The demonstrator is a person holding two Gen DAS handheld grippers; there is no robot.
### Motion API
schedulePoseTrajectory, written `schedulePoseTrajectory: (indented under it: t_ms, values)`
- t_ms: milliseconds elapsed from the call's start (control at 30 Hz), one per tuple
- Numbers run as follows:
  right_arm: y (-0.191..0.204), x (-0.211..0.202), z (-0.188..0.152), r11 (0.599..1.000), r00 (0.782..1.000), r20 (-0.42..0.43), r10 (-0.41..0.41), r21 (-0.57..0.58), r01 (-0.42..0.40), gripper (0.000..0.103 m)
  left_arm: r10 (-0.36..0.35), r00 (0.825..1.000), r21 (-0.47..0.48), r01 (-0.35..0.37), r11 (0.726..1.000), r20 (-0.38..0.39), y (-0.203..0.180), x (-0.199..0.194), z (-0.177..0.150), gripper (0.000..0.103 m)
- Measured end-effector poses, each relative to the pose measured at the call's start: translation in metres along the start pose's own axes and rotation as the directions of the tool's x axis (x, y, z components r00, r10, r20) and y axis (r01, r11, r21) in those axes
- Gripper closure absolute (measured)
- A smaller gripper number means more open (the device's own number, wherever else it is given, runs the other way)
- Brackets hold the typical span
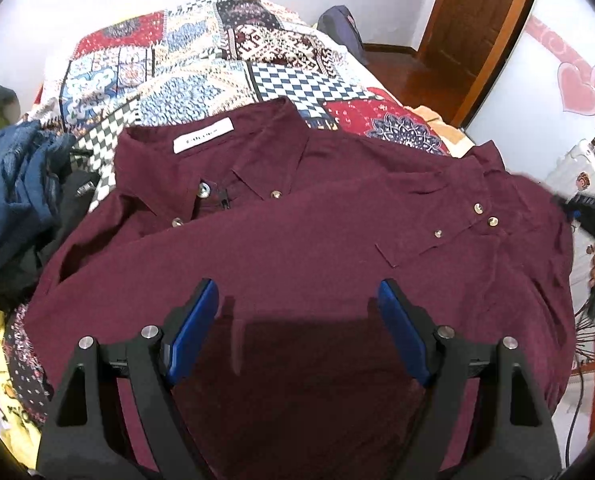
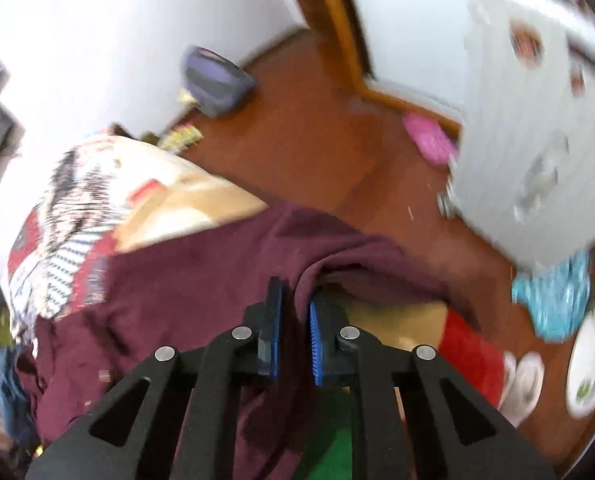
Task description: Fold large clothes
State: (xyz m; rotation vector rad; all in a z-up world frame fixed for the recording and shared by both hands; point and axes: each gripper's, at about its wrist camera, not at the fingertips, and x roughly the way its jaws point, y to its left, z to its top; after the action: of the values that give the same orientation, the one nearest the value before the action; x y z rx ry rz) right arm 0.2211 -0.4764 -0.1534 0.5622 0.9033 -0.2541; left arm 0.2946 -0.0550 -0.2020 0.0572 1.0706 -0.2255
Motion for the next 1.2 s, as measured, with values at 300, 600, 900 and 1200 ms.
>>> schedulePoseTrajectory:
  t_ms: [300, 600, 900, 1200]
  values:
    - [0.120, -0.106, -0.007, 0.909, 0.937, 0.138, 0.320, -0.325, -0.263, 0.094, 0.009, 0.995, 0.019, -0.011, 1.000, 0.098, 0.003, -0.039, -0.004, 0.022]
    - [0.186, -0.052, -0.096, 0.800, 0.931, -0.157, 0.330, -0.476, -0.364, 0.094, 0.040, 0.988, 0.073, -0.051, 0.996, 0.148, 0.007, -0.066, -0.023, 0.022]
    - [0.188, -0.016, -0.133, 0.816, 0.924, -0.346, 0.163, -0.480, -0.324, 0.072, 0.049, 0.991, 0.076, -0.059, 0.995, 0.127, 0.011, -0.066, -0.042, 0.021]
    - [0.160, -0.057, -0.096, 0.854, 0.956, -0.196, 0.220, -0.435, -0.286, 0.030, 0.046, 0.987, 0.062, -0.056, 0.997, 0.154, 0.007, -0.070, -0.038, 0.021]
